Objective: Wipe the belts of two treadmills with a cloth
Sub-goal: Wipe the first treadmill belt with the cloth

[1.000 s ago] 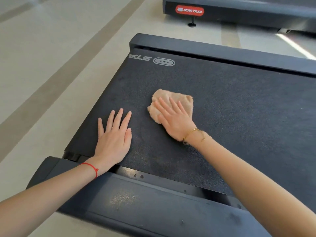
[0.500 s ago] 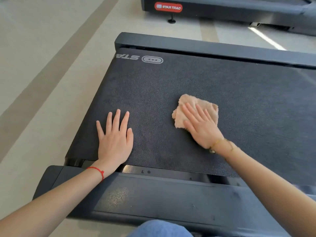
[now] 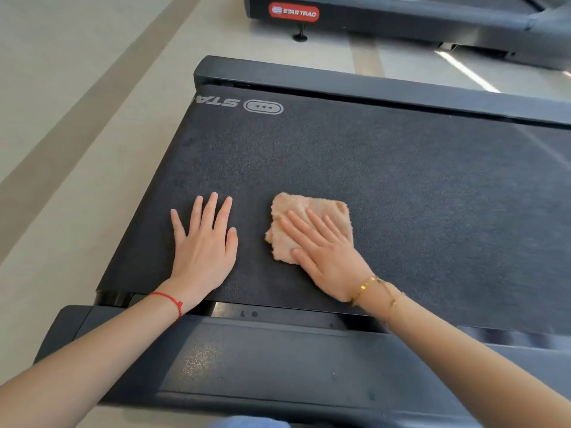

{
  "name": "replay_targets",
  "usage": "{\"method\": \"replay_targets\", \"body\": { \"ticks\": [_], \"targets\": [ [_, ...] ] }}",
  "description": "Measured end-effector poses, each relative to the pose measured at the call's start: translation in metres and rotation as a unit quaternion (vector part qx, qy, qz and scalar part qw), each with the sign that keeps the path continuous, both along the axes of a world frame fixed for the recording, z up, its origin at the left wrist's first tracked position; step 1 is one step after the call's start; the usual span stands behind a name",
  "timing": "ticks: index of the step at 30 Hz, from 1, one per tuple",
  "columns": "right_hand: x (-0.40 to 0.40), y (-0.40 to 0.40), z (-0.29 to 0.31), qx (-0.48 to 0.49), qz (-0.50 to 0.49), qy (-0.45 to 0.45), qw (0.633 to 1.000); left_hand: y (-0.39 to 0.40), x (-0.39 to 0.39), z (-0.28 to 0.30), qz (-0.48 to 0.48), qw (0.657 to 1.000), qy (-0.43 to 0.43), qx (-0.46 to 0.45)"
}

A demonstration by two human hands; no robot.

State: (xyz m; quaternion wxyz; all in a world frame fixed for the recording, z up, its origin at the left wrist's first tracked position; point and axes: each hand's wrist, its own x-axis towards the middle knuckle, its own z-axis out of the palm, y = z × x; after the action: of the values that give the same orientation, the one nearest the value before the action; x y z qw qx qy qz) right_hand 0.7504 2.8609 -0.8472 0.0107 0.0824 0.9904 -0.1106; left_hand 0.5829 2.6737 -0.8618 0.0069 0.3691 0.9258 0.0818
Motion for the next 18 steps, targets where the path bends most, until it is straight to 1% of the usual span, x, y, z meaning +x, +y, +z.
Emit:
{"method": "replay_targets", "body": {
  "ticks": [3,5,7,9,14,16,18],
  "targets": [
    [0.016,0.051,0.002,-0.003,-0.092,0.0,0.996,0.019,0.002,0.001,-0.03,1.0,0.005,-0.003],
    [0.013,0.083,0.005,-0.015,-0.153,-0.016,0.988,0.037,0.005,0.002,-0.044,0.999,0.004,-0.003],
    [0.004,0.095,0.007,-0.031,-0.195,-0.022,0.98,0.057,0.01,0.003,-0.05,0.999,0.0,0.002],
    [0.0,0.088,0.006,-0.049,-0.189,-0.016,0.981,0.078,0.014,0.005,-0.053,0.999,-0.004,0.009],
    [0.042,0.059,0.002,-0.046,-0.066,-0.007,0.997,0.112,0.017,0.004,-0.051,0.999,-0.007,0.004],
    [0.054,0.072,0.002,-0.044,-0.06,-0.002,0.997,0.114,0.013,0.002,-0.046,0.999,-0.013,0.005],
    [0.055,0.096,0.002,-0.037,-0.083,0.002,0.996,0.113,0.008,0.0,-0.043,0.999,-0.017,0.005]
  ]
}}
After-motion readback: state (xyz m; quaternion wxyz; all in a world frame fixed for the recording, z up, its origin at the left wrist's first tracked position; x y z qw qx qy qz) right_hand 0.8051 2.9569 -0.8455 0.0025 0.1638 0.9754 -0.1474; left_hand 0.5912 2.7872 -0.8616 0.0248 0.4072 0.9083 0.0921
